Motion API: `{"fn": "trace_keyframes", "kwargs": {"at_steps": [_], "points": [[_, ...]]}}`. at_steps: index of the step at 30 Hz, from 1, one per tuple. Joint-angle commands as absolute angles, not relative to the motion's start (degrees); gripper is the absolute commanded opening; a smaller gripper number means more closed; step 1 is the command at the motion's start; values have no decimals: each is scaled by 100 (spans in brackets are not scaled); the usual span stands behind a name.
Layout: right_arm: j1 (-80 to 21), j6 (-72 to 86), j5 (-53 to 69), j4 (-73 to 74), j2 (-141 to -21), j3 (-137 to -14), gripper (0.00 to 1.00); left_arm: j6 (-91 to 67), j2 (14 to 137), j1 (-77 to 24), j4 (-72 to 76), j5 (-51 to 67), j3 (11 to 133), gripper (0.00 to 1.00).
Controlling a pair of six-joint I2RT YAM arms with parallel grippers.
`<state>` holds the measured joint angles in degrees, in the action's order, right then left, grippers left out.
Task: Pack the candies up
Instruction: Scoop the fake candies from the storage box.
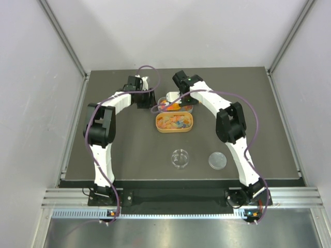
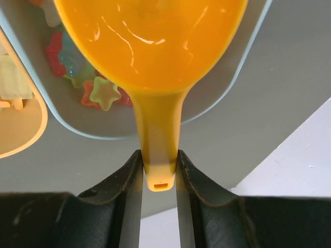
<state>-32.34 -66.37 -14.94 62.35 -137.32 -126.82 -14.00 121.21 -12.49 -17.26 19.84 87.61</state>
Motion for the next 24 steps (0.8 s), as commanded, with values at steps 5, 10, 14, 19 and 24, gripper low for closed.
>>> {"fn": "trace_keyframes", "kwargs": {"at_steps": [5,10,14,19,24], "points": [[-2997,-6241,-783,5994,-13395,-12358,0,-1099,11611,-1275,-1854,1925,8859,63],[-2883,-6152,-694,5810,-13175,-12129,0,-958,11400,-1239,-1942,1907,8877,64],[-2804,-6205,-826,5810,-12868,-11910,0,-827,11215,-1204,-2048,1864,8903,65],[-2725,-6539,-923,5731,-12034,-11173,0,-677,10934,-1029,-2136,1600,8842,65],[-2716,-6758,-721,5652,-11016,-10390,0,-598,10750,-678,-2127,1459,8807,65]]}}
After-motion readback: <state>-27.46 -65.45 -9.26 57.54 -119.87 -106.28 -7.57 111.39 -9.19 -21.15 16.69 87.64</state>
